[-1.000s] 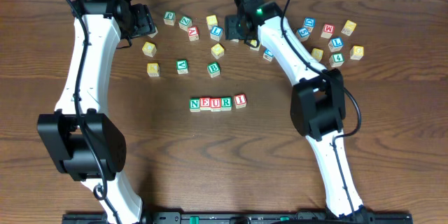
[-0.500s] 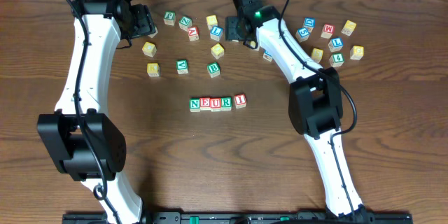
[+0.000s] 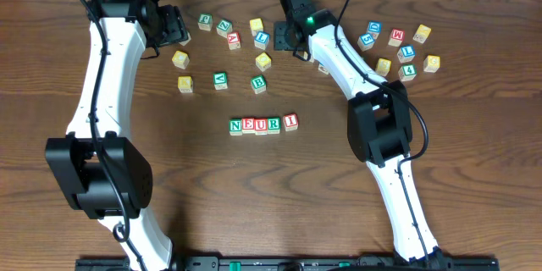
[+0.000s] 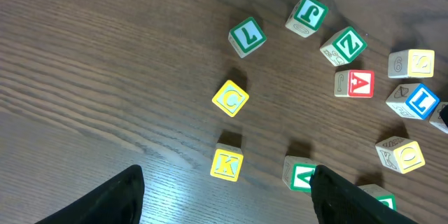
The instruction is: Spell out NEURIPS
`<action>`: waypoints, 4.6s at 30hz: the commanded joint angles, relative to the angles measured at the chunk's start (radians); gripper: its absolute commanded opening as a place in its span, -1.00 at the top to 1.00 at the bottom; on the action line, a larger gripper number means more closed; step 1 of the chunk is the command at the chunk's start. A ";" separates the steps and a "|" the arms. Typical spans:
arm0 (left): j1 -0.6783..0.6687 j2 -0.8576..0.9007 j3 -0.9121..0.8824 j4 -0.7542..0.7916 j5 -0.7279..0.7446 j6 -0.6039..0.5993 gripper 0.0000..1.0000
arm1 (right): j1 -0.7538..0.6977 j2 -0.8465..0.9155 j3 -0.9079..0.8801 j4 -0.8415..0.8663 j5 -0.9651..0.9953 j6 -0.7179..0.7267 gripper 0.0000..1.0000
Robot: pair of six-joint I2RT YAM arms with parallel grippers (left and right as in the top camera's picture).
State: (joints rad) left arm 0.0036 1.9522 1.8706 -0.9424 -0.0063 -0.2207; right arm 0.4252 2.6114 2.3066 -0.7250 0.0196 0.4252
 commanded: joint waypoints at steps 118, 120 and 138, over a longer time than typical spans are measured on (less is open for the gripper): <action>-0.003 -0.003 -0.018 -0.014 -0.006 0.002 -0.50 | 0.048 -0.217 -0.212 -0.470 -0.090 -0.539 0.40; -0.003 -0.003 -0.018 -0.014 -0.006 0.002 -0.50 | 0.043 -0.218 -0.210 -0.460 -0.085 -0.533 0.38; -0.003 -0.003 -0.018 -0.013 -0.006 0.002 -0.50 | 0.024 -0.233 -0.193 -0.750 -0.102 -0.322 -0.10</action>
State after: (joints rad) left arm 0.0036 1.9522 1.8702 -0.9531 -0.0063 -0.2207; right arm 0.4389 2.4012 2.1654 -1.4815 -0.0757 0.0906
